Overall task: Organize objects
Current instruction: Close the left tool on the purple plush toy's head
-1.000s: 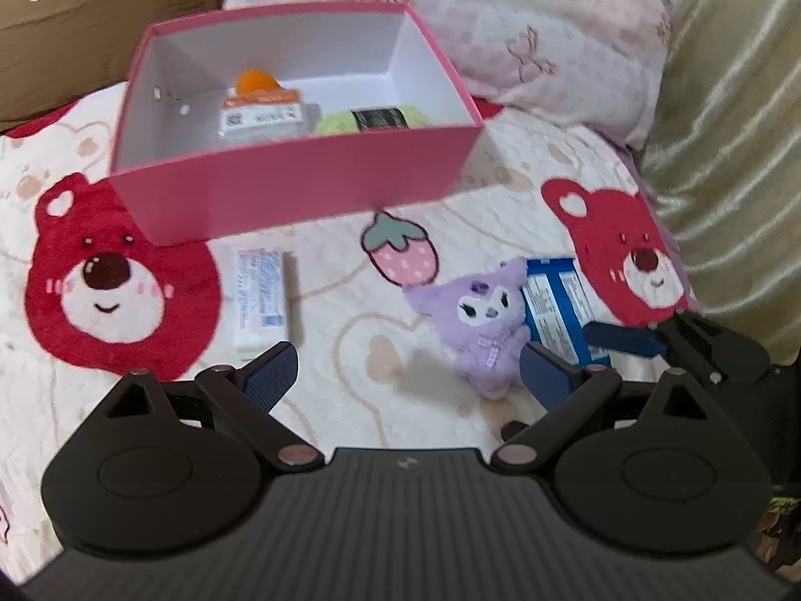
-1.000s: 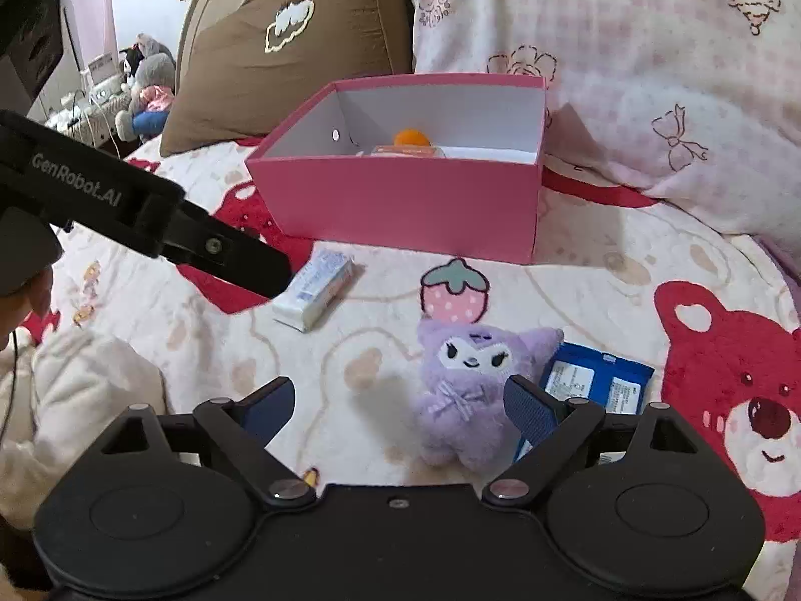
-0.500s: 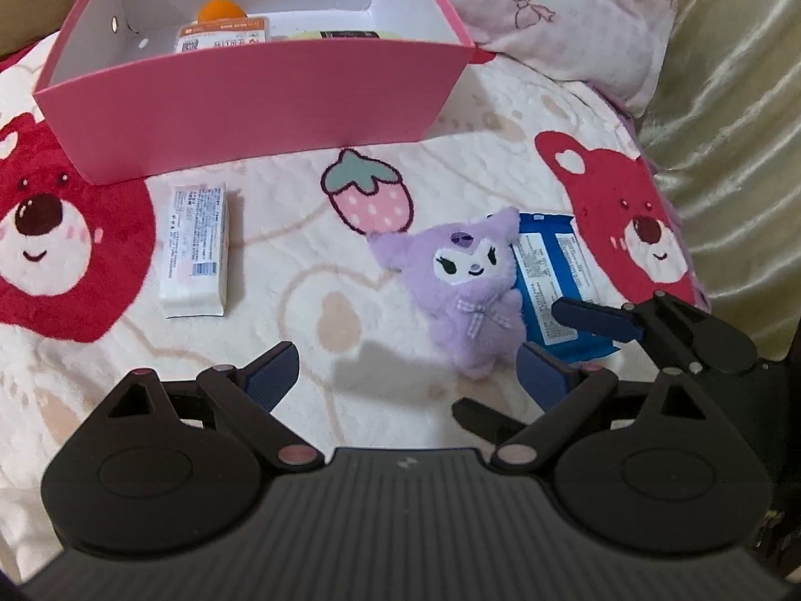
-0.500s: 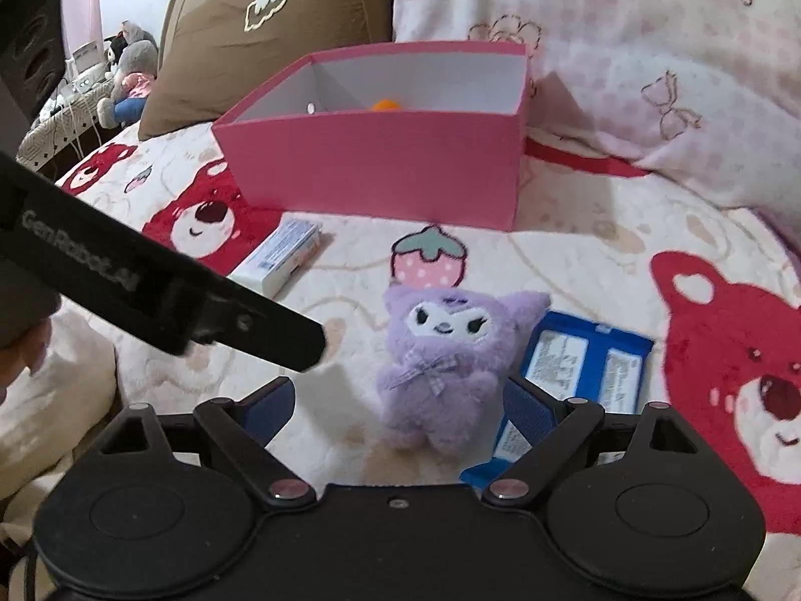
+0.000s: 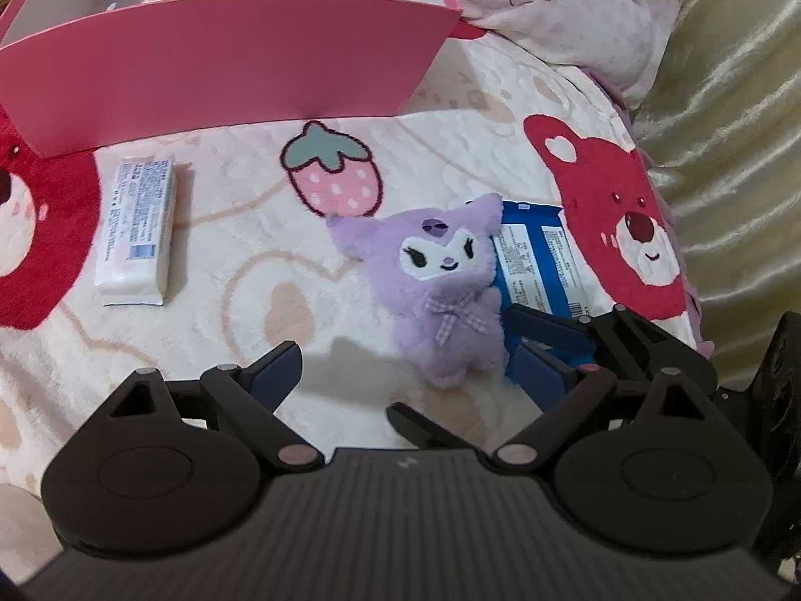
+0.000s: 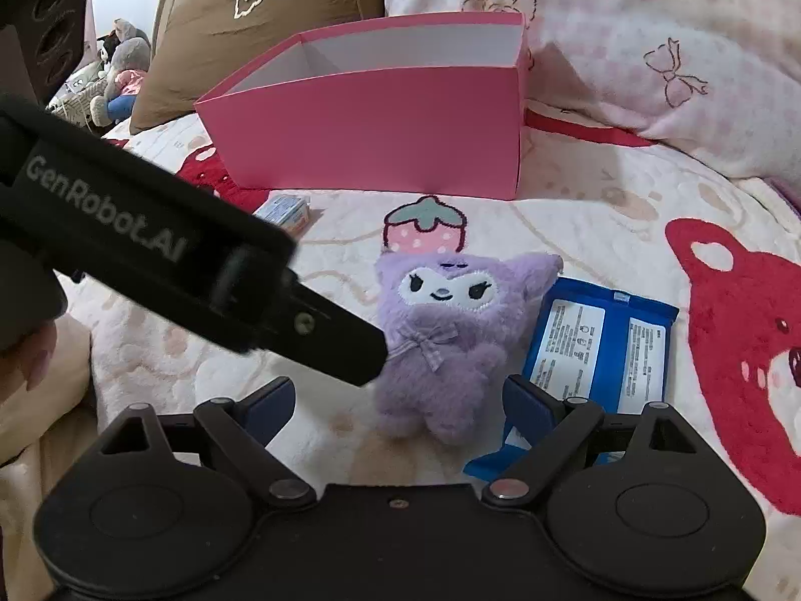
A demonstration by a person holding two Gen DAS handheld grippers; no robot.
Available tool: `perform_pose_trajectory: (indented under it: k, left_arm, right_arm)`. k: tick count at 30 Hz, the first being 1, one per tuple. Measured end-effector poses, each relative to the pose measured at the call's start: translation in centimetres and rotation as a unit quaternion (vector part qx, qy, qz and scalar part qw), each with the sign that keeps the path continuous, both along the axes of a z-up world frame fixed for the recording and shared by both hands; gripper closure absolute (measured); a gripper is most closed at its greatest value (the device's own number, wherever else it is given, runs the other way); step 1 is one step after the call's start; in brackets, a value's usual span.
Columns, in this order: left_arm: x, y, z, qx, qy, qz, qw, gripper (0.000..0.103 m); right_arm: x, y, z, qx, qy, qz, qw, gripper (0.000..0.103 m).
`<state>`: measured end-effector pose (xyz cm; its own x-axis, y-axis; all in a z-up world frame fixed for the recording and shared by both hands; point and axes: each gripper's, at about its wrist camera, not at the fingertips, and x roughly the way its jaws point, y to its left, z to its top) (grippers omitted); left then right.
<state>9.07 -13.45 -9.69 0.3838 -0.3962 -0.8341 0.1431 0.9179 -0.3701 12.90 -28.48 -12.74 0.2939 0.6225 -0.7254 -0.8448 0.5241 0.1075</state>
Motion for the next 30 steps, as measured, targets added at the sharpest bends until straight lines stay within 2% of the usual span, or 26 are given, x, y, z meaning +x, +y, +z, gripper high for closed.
perform_pose_trajectory:
  k: [3,6,10,12,15,19,22,25,26,30]
  left_arm:
    - [0.2,-0.5,-0.2,0.011,-0.010,0.003,0.9999,0.016]
    - [0.7,-0.4,-0.7,0.007,-0.012,0.010,0.9999,0.026]
    - [1.3,-0.6,-1.7,0.013,-0.012,0.017,0.9997,0.035]
    - [1.6,-0.6,-2.2,0.011,-0.012,0.021,0.9996,0.036]
    - [1.9,-0.5,-2.9,-0.019,-0.007,0.022,0.9995,0.048]
    - [2.1,-1.0,-3.3,-0.028,-0.011,0.022,0.9993,0.052]
    - [2.3,-1.2,-3.6,-0.037,-0.008,0.030,0.9988,0.052]
    - [2.6,-1.7,-4.1,-0.036,-0.006,0.035,0.9987,0.057]
    - [2.7,-1.8,-4.2,-0.040,-0.006,0.036,0.9985,0.062]
    - [2.4,-1.5,-4.4,-0.059,-0.012,0.048,0.9971,0.064]
  right_arm:
    - [0.2,0.0,-0.3,0.009,0.002,-0.005,1.000,0.011]
    - [0.4,-0.2,-0.6,0.018,0.002,-0.014,1.000,0.014]
    - [0.9,-0.2,-1.3,0.019,0.003,-0.026,0.999,0.025]
    - [1.1,-0.2,-1.6,0.020,0.002,-0.034,0.999,0.030]
    - [1.0,0.0,-2.0,0.013,-0.013,-0.041,0.999,0.042]
    - [0.5,0.3,-2.2,0.001,-0.036,-0.035,0.999,0.044]
    - [0.6,0.2,-2.3,0.005,-0.030,-0.043,0.999,0.044]
    - [0.7,0.3,-2.5,0.009,-0.022,-0.051,0.998,0.043]
    - [0.7,0.4,-2.6,0.008,-0.022,-0.052,0.998,0.043]
    - [0.5,0.8,-3.1,0.016,-0.032,-0.061,0.997,0.040]
